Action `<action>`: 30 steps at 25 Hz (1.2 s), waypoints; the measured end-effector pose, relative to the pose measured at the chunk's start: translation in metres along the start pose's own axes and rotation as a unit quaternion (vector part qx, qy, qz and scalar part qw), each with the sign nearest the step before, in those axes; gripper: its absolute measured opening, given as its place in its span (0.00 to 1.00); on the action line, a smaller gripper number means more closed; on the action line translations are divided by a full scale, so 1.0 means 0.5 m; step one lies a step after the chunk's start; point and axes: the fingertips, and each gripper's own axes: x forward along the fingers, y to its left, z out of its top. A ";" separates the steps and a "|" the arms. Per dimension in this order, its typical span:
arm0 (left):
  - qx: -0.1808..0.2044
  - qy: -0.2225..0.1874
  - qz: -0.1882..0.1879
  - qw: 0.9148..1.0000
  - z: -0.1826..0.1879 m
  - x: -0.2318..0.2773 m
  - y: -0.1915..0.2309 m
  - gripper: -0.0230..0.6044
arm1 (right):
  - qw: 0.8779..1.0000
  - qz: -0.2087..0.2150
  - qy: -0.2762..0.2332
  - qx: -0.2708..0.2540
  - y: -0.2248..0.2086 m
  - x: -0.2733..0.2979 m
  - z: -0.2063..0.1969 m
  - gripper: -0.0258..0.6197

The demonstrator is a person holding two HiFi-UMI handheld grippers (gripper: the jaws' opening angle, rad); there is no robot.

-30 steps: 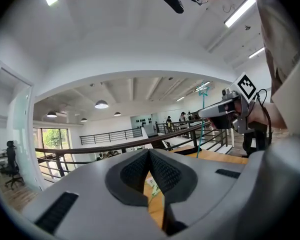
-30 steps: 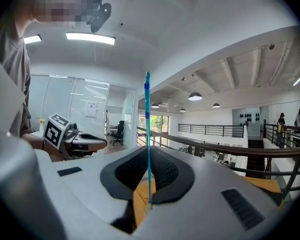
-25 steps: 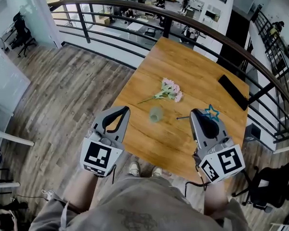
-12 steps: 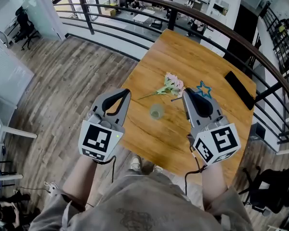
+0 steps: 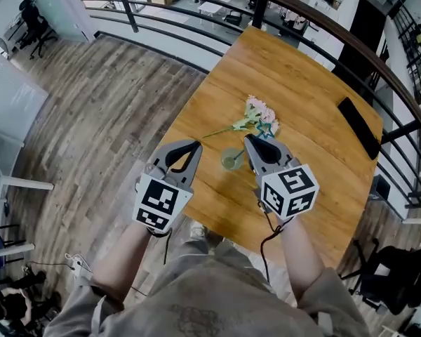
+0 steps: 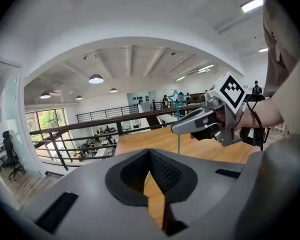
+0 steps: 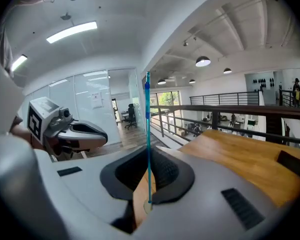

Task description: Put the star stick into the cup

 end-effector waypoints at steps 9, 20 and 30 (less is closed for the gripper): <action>-0.053 0.069 -0.032 0.996 -0.143 0.051 -0.042 0.06 | 0.996 0.011 0.093 -0.001 -0.019 0.103 -0.188 0.10; -0.087 0.089 -0.035 0.992 -0.193 0.077 -0.043 0.06 | 0.989 0.000 0.144 0.012 -0.039 0.147 -0.303 0.23; -0.081 0.071 -0.025 0.994 -0.152 0.057 -0.045 0.06 | 0.992 -0.016 0.123 0.031 -0.040 0.085 -0.262 0.47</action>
